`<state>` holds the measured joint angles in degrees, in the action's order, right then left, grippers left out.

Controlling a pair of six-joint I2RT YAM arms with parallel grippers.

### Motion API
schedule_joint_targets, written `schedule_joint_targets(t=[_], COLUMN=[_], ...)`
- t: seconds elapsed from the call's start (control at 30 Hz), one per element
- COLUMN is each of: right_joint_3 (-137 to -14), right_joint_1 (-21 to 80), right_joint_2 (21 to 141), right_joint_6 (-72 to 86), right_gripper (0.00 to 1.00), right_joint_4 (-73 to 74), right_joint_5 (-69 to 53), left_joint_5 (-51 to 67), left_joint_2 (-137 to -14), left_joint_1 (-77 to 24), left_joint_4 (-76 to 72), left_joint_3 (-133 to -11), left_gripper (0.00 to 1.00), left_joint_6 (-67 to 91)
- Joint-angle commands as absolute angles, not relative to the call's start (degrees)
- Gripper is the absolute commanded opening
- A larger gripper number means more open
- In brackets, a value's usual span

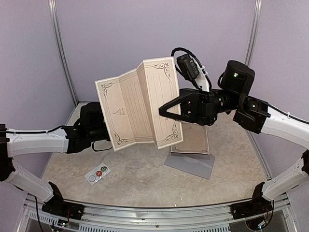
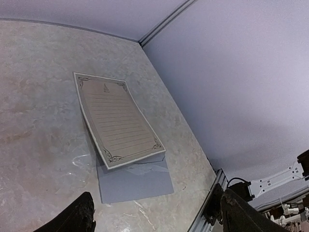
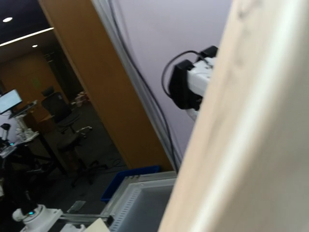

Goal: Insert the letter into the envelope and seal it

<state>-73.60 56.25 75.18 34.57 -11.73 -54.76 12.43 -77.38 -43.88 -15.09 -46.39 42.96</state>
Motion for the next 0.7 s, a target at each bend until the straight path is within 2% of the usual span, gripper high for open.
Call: schedule_joint_targets(t=[0.0, 0.17, 0.33, 0.67], right_joint_3=[-74.0, -72.3, -71.1, -70.1], right_joint_1=[56.4, 56.4, 56.3, 56.3], right_joint_2=[73.5, 72.7, 71.7, 72.4], right_joint_6=[30.9, 31.0, 31.3, 33.0], right_gripper=[0.0, 0.0, 0.0, 0.0], right_joint_4=[-6.5, -6.1, -6.5, -10.0], right_joint_5=[-49.8, -47.3, -46.3, -50.1], left_joint_5=[19.8, 23.7, 19.7, 24.7], left_joint_2=[-75.7, -70.5, -64.8, -62.4], left_joint_1=[-47.9, -48.7, -48.5, -49.3], left_joint_4=[-26.6, -37.6, -36.2, -41.9], left_joint_3=[-45.7, -41.3, -37.2, -35.5], left_gripper=[0.86, 0.88, 0.9, 0.96], left_joint_6=[40.0, 44.8, 46.0, 48.5])
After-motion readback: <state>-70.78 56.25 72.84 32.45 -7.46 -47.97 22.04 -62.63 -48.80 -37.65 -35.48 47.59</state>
